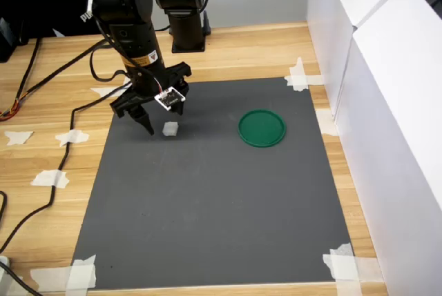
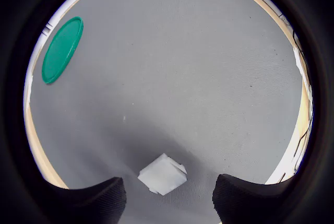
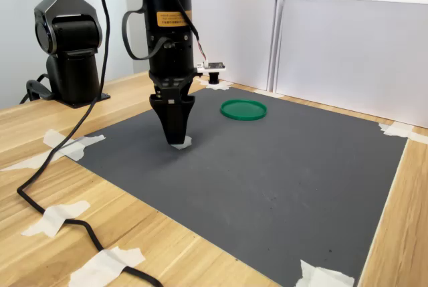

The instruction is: Grasp a white terminal and put it on the green lid.

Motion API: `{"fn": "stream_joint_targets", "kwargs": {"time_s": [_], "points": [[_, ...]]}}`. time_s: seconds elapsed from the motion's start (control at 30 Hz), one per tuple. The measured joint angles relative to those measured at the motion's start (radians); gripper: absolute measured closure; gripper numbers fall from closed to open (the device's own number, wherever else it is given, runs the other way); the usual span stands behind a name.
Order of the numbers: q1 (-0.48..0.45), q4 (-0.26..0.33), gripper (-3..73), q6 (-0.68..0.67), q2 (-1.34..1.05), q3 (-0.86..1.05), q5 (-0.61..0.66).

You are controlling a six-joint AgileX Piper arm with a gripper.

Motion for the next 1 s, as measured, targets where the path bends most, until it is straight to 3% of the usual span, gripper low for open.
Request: {"fn": "stream_joint_targets", "kwargs": {"time_s": [0.47,1.0], "points": [[0.038,-0.015,-0.4,-0.084,0.023,0.000,-0.008],[0.060,-0.057,-0.4,0.071,0.052,0.000,-0.016]]}}
